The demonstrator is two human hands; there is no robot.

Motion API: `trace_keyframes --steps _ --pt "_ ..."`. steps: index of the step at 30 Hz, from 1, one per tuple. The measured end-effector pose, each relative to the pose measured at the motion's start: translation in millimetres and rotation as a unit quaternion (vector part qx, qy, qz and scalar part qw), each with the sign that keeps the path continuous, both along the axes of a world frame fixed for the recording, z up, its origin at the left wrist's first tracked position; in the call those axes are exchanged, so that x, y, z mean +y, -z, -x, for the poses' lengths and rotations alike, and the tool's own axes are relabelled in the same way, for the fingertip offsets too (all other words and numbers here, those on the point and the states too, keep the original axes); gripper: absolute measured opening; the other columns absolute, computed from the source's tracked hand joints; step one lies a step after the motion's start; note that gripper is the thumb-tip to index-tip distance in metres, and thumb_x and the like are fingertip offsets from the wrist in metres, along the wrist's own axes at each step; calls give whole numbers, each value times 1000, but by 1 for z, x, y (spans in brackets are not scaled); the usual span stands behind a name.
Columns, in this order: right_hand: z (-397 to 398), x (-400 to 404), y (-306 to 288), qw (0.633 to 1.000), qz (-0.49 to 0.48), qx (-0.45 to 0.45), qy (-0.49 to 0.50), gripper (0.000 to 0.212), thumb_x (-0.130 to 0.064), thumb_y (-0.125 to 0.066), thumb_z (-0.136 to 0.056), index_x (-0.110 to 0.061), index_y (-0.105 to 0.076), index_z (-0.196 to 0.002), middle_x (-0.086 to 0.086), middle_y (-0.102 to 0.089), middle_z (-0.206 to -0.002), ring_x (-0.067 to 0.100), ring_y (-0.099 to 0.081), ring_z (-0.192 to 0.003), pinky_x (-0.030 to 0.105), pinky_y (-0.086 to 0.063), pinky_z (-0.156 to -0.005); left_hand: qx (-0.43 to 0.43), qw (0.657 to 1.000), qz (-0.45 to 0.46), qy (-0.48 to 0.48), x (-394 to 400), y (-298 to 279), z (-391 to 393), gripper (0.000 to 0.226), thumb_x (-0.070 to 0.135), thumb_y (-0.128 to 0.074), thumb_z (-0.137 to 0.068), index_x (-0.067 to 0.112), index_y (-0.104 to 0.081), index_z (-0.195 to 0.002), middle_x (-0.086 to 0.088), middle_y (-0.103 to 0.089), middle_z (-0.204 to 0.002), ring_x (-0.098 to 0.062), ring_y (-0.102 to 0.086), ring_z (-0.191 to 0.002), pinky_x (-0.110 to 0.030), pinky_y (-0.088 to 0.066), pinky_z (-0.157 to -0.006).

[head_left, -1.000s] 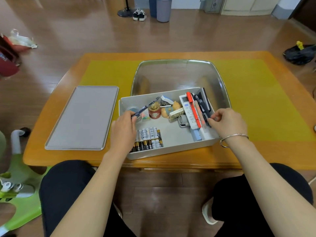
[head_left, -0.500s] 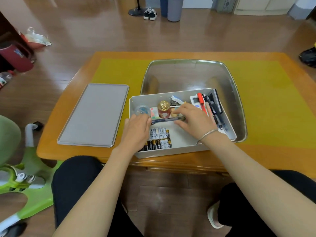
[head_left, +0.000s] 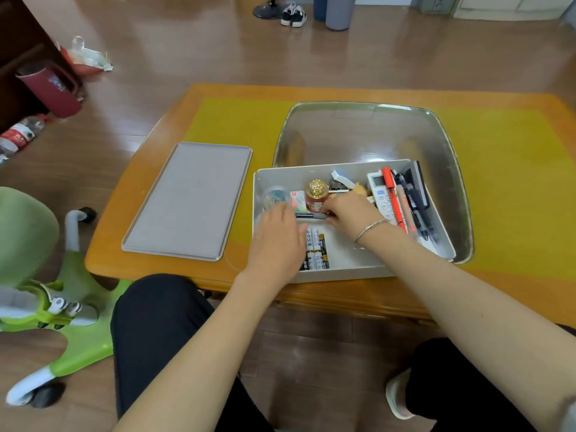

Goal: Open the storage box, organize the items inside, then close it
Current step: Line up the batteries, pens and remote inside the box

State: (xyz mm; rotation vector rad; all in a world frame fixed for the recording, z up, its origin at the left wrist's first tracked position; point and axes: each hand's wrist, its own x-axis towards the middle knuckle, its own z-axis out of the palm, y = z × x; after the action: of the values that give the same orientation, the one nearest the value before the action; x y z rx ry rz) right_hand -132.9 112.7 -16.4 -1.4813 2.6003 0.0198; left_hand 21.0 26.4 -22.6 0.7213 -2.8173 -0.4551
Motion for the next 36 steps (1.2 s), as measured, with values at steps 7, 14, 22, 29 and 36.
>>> trace_keyframes --steps 7,14,22,29,36 --pt "-6 -23 6 999 -49 19 9 19 -5 -51 -90 -8 -61 -106 13 -64 -100 31 -62 -93 32 -44 -72 -250 949 -193 25 9 6 8 80 61 -18 -97 3 -10 -152 -15 4 -160 -27 4 -148 -45 -9 -118" --pt "-8 -29 18 998 -63 13 18 15 -1 -53 -89 -2 -63 -100 16 -65 -100 31 -63 -93 34 -47 -72 -311 935 -171 -2 5 14 10 103 80 -12 -83 6 3 -152 -15 12 -159 -30 15 -146 -51 -7 -117" --pt "-5 -25 28 998 -64 11 -25 19 1 -54 -84 -9 -61 -99 12 -62 -103 29 -60 -94 32 -45 -72 -357 916 -178 -27 5 12 11 111 88 -13 -75 10 7 -152 -23 9 -158 -37 13 -145 -54 -10 -115" --pt "-4 -20 33 997 -48 19 -50 21 -7 -54 -87 -13 -59 -107 7 -60 -109 27 -59 -98 35 -48 -74 -348 921 -173 -12 5 10 10 101 81 -16 -83 10 3 -153 -19 10 -159 -35 13 -146 -52 -7 -116" --pt "-4 -18 36 998 -30 16 -50 21 -9 -55 -88 -16 -60 -107 5 -59 -110 26 -59 -97 33 -45 -69 -290 947 -139 -1 -3 15 16 97 73 -20 -89 5 8 -151 -13 13 -160 -29 13 -147 -45 -3 -118"
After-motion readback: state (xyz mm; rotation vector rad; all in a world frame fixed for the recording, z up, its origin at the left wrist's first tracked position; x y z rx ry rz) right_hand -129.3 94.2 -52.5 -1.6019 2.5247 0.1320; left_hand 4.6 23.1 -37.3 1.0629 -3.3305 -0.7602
